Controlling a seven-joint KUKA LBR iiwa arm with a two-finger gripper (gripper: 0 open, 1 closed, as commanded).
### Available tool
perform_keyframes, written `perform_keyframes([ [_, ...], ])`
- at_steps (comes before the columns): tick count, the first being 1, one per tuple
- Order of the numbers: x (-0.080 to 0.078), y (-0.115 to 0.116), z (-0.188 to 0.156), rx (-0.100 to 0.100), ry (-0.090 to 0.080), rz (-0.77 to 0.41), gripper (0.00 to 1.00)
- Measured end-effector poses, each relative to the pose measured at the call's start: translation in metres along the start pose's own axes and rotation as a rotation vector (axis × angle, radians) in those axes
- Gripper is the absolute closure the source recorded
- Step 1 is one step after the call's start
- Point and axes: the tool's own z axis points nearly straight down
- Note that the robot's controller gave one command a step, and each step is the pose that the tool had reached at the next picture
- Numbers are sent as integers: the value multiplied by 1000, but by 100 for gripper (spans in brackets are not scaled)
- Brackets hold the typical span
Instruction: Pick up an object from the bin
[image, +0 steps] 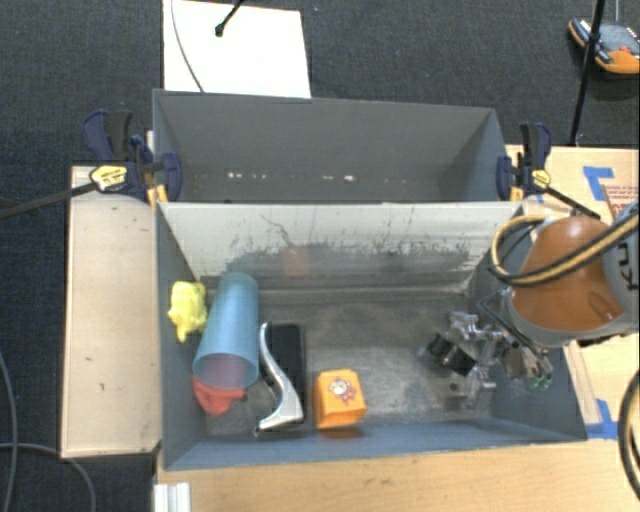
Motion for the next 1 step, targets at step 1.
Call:
perform_keyframes([
  [1,-1,0,0,2,1,-70,0],
])
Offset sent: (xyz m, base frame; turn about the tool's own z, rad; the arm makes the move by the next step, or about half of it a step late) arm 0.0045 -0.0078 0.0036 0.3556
